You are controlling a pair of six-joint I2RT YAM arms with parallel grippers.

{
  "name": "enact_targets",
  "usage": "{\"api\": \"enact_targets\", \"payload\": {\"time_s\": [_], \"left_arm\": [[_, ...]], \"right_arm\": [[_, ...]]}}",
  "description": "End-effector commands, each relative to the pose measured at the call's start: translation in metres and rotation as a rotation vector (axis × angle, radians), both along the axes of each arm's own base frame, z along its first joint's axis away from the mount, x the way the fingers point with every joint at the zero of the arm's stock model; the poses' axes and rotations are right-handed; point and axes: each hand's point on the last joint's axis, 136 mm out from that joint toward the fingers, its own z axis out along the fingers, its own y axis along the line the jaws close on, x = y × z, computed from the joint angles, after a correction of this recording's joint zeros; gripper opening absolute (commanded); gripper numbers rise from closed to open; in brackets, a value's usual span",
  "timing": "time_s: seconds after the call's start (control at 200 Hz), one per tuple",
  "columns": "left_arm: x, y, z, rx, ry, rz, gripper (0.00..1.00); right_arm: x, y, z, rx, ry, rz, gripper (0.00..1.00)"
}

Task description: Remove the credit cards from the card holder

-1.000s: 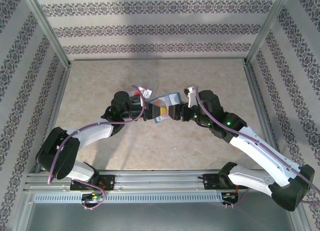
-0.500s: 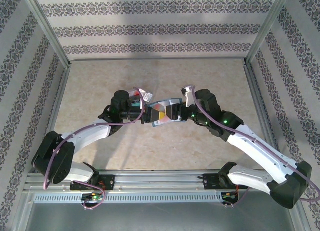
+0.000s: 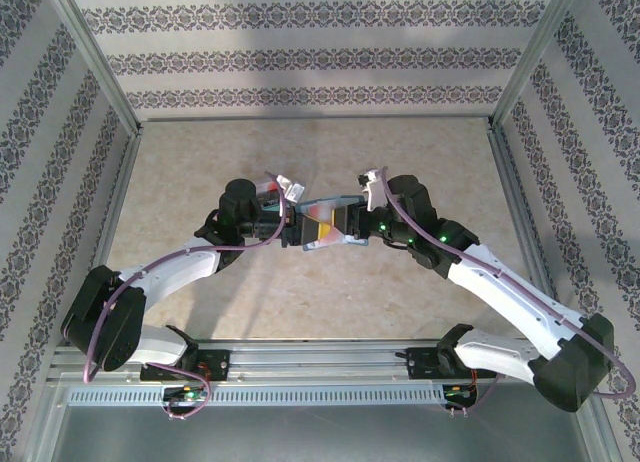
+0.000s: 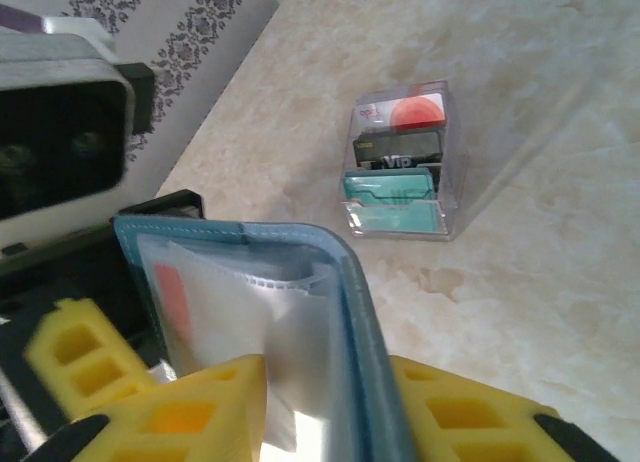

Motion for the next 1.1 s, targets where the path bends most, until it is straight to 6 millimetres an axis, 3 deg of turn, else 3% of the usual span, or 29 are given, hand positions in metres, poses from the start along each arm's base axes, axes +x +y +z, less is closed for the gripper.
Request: {"api": "enact_targets", "payload": {"time_s": [0.0, 0.31, 0.475, 0.565, 0.849, 1.039, 1.094], "left_arm": [[-0.001, 0.003, 0.022, -0.087, -0.046, -0.022, 0.35], [0.006, 0.006, 0.023, -0.14, 0.002, -0.014, 0.27], [0.008, 0.008, 0.026, -0.161, 0.006, -0.016, 0.38], [0.008, 0.008, 0.027, -0.161, 0.004, -0.018, 0.39], [0.011, 0.01, 0.022, -0.148, 0.019, -0.001, 0.22], [0.01, 0.01, 0.024, -0.148, 0.011, -0.002, 0.19], [0.01, 0.01, 0.023, -0.143, 0.012, 0.001, 0.19]], "right_arm": [[0.001, -0.003, 0.002, 0.056, 0.006, -0.007, 0.28], [0.004, -0.007, 0.004, 0.11, 0.011, -0.021, 0.22], [0.006, -0.013, -0.002, 0.109, 0.023, -0.043, 0.2], [0.007, -0.015, -0.003, 0.113, 0.024, -0.053, 0.2], [0.008, -0.014, -0.001, 0.132, 0.024, -0.051, 0.2], [0.009, -0.016, -0.004, 0.126, 0.029, -0.061, 0.2], [0.009, -0.017, -0.005, 0.126, 0.032, -0.063, 0.25]]}}
